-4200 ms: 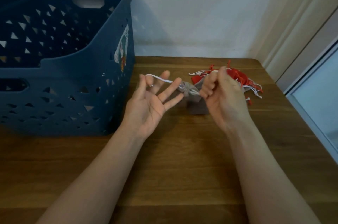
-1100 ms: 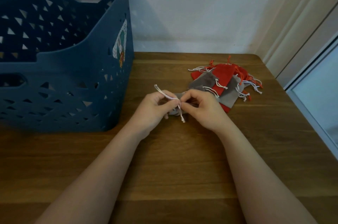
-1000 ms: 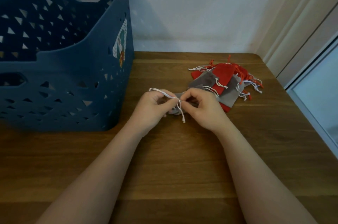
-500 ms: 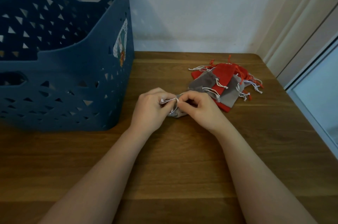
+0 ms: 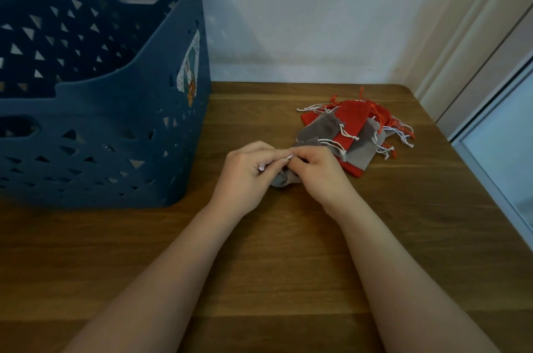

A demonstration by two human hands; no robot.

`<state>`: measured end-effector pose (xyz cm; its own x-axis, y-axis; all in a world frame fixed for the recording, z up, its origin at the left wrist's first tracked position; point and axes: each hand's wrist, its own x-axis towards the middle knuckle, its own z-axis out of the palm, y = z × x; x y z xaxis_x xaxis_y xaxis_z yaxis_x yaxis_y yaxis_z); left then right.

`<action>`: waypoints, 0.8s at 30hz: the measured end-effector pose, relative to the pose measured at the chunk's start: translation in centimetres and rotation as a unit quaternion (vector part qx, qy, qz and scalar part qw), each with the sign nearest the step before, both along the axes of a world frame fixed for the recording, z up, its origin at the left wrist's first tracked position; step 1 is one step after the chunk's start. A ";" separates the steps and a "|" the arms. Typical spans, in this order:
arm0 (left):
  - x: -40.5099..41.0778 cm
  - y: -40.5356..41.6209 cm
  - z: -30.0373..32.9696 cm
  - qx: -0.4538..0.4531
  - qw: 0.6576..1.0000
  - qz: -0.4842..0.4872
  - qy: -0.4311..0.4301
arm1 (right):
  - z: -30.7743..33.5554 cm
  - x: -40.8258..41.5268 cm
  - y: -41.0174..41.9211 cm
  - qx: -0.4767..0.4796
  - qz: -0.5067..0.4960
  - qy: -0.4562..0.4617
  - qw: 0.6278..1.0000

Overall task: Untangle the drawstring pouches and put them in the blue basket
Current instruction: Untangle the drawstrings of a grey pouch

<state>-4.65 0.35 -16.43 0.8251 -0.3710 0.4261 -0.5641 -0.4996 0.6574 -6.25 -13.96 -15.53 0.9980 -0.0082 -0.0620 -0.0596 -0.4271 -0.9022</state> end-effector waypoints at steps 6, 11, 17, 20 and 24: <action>0.1 -0.1 -0.2 -0.010 0.999 0.013 -0.046 | 0.4 0.0 0.2 0.166 -0.067 0.052 0.982; -0.1 -0.3 -0.2 -0.045 0.999 0.025 -0.013 | 0.4 0.2 0.4 0.210 -0.090 0.053 0.972; -0.1 -0.2 0.0 -0.033 0.999 0.015 0.000 | -0.2 0.1 -0.1 0.202 -0.094 0.035 0.974; -0.1 -0.2 0.5 -0.028 0.999 0.040 0.025 | -0.1 0.4 -0.2 0.318 -0.140 0.021 0.937; 0.0 -0.3 1.0 0.062 0.992 0.090 0.068 | 0.6 0.3 -0.2 0.397 -0.125 0.014 0.909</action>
